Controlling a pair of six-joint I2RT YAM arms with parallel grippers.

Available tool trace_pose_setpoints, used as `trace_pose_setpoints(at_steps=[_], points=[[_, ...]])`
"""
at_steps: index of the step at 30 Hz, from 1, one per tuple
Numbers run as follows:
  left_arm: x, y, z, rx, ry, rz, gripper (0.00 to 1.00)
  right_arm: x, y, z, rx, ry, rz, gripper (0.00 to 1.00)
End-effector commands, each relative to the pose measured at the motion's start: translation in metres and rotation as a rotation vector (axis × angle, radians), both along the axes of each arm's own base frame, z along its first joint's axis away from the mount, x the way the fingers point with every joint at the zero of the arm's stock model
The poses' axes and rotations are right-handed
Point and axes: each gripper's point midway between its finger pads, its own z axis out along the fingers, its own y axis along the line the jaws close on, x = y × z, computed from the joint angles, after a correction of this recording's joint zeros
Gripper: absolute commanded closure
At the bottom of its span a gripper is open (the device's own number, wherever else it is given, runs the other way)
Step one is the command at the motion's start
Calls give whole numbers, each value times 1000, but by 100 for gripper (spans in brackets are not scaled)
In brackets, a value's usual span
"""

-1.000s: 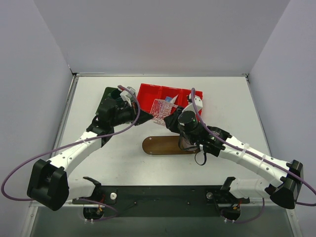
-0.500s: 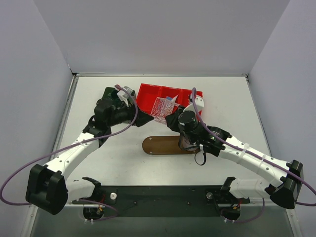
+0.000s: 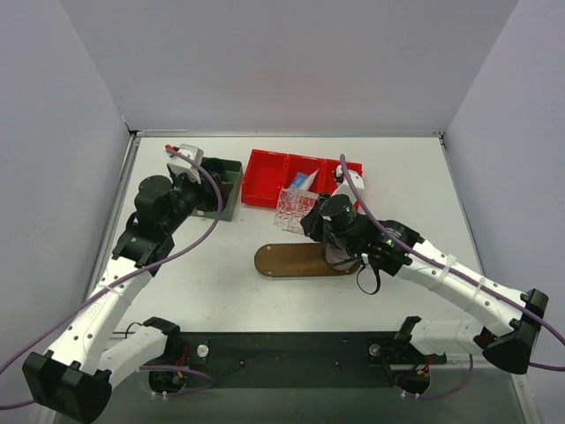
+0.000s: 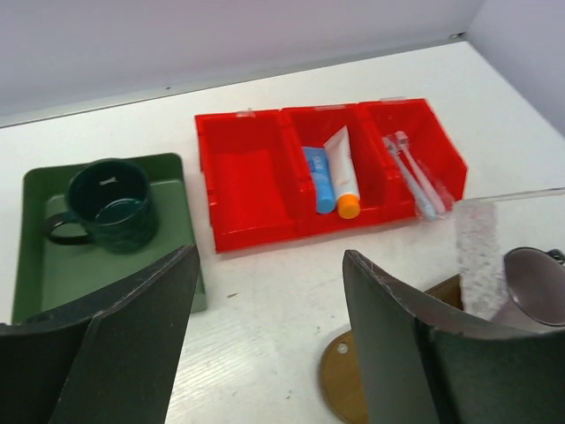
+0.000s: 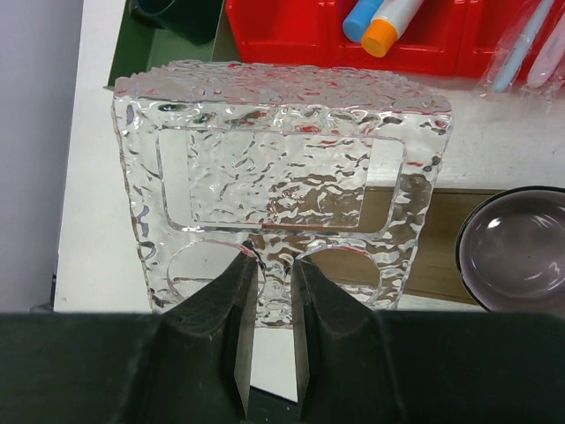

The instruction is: Prepare toiletry sets of a toothbrush and toothpaste on the tray

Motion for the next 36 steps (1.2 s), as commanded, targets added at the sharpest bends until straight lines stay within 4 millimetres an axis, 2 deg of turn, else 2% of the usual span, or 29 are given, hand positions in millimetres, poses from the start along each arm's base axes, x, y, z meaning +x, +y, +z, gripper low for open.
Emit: trace_pose_setpoints(at_steps=[1, 3, 6, 10, 13, 22, 29, 36], points=[[3, 28, -3, 103, -4, 120, 23, -12, -3, 20, -39, 34, 73, 100], [3, 23, -3, 99, -9, 90, 23, -16, -3, 15, -53, 79, 91, 100], [4, 27, -6, 125, -1, 109, 23, -28, 10, 3, -29, 168, 146, 100], [3, 32, -5, 137, -5, 127, 23, -32, 19, -31, -83, 267, 178, 100], [4, 31, -6, 142, -7, 126, 21, -32, 22, -46, -138, 330, 211, 100], [8, 34, -15, 160, 13, 144, 19, -19, 12, -64, -224, 416, 187, 100], [11, 36, -17, 163, 25, 162, 19, -23, 9, -78, -289, 480, 183, 100], [13, 38, -21, 167, 36, 177, 19, -27, -3, -90, -383, 517, 164, 100]])
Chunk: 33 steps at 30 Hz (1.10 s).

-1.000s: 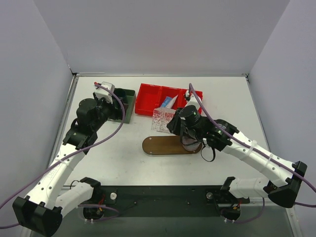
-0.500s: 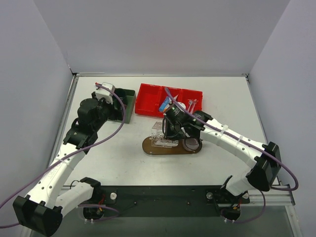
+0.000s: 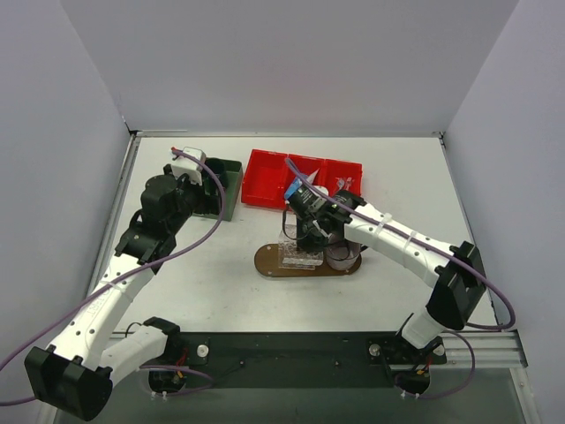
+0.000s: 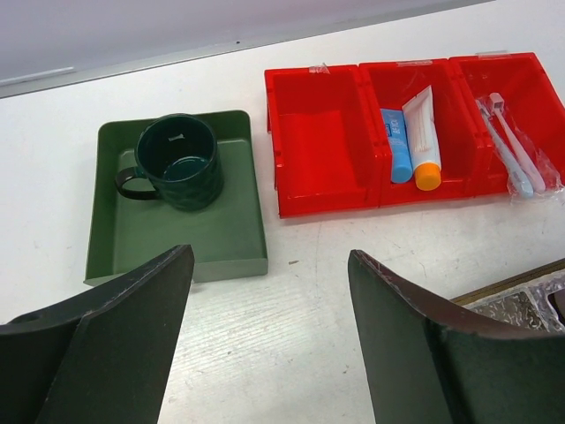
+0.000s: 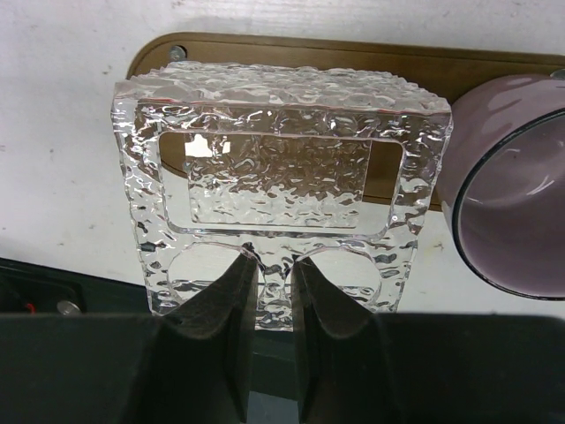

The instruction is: Prepare toiletry sets of a toothbrush and toothpaste on the tray

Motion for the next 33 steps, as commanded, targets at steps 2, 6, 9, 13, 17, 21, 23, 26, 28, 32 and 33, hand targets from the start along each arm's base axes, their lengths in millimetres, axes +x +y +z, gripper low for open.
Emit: trace_pose_setpoints(at_steps=[2, 6, 9, 13, 17, 21, 23, 26, 28, 32, 33], points=[[3, 1, 11, -5, -28, 12, 19, -3, -13, 4, -81, 1, -6, 100], [4, 0, 8, -7, -20, 11, 19, -2, -15, 0, -114, -7, -16, 100], [4, -1, 7, -7, -18, 7, 19, 1, -16, -2, -139, -23, -19, 100], [4, -2, 6, -7, -15, 6, 19, 3, -17, -6, -164, -23, -20, 100], [3, -4, 7, -11, -17, -4, 18, 4, -19, -10, -178, -22, -29, 100], [3, -5, 7, -10, -17, -2, 18, 1, -21, -13, -190, -18, -33, 100], [4, -4, 7, -10, -19, -1, 18, 1, -23, -15, -198, -18, -36, 100], [3, -5, 6, -9, -16, -1, 18, 2, -24, -15, -201, -22, -39, 100], [3, -5, 7, -9, -19, -3, 18, 3, -24, -14, -202, -29, -41, 100], [3, -4, 6, -5, -17, 4, 18, 4, -25, -14, -209, -37, -45, 100], [3, -4, 7, -6, -18, 4, 18, 4, -25, -15, -212, -35, -43, 100]])
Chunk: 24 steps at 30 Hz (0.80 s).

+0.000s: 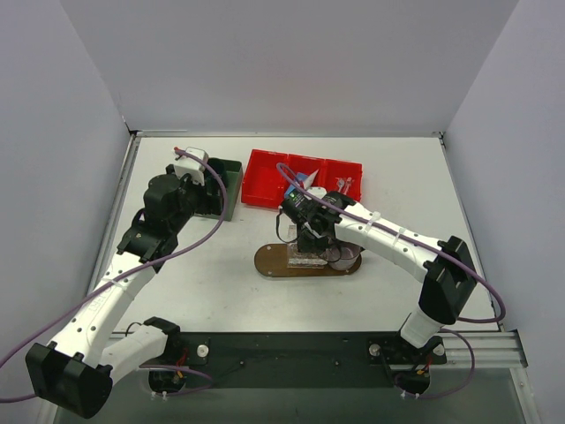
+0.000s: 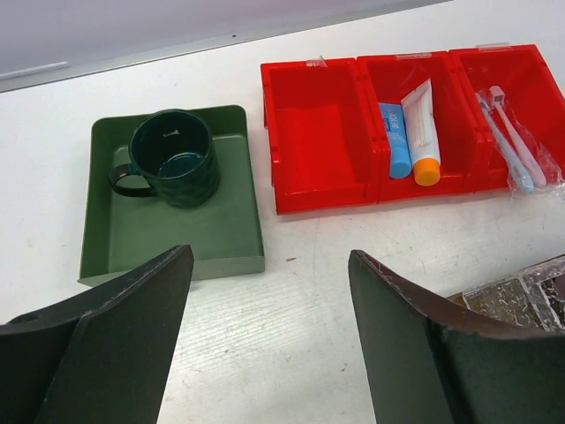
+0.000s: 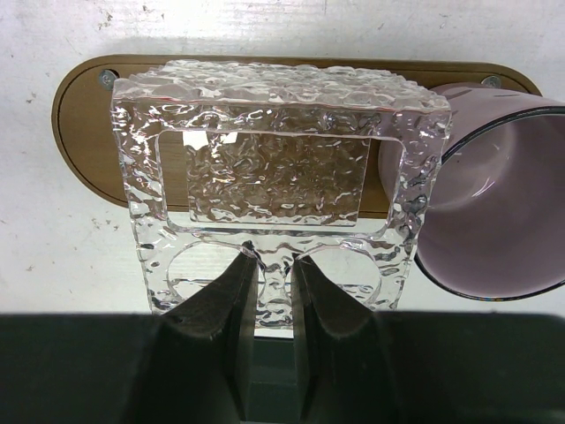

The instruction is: Prepare toiletry sets of a toothbrush and toothpaste on the tray

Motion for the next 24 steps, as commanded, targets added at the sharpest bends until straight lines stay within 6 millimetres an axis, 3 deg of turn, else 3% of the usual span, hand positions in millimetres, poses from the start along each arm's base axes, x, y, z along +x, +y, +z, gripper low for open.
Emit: trace_pose_setpoints(at_steps=[1, 24], points=[[2, 0, 12, -12, -33, 11, 18, 0, -8, 3, -49, -11, -15, 100], [-1, -6, 12, -13, -32, -5, 18, -5, -8, -14, -74, 14, -16, 100]])
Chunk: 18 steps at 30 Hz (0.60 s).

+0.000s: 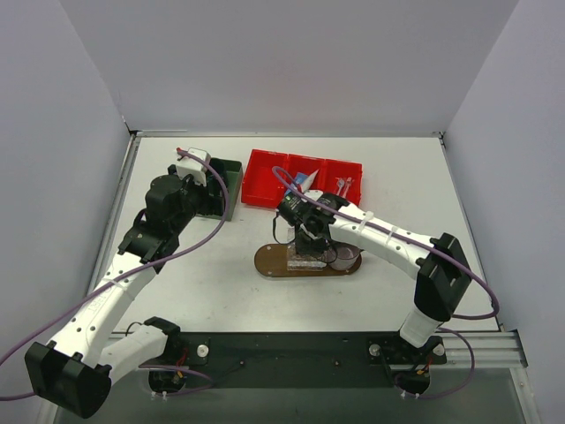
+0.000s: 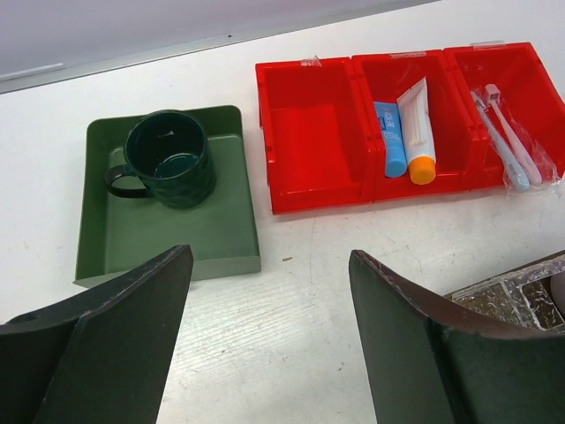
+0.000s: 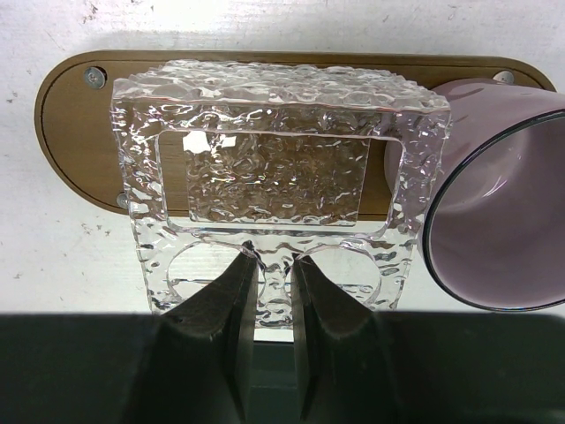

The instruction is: Prepare toiletry sets of a toothbrush and toothpaste on the tray

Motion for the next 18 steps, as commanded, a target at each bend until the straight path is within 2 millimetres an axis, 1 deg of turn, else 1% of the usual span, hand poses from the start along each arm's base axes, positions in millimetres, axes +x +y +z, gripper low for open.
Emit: trace_pose_setpoints(at_steps=[1, 8, 18], points=[[1, -2, 12, -16, -32, 1, 18, -5, -11, -3, -51, -2, -12, 100], [0, -4, 12, -16, -32, -9, 18, -3, -12, -3, -61, -15, -15, 100], [-1, -4, 14, -16, -37, -9, 18, -6, -12, -9, -74, 3, -14, 100]])
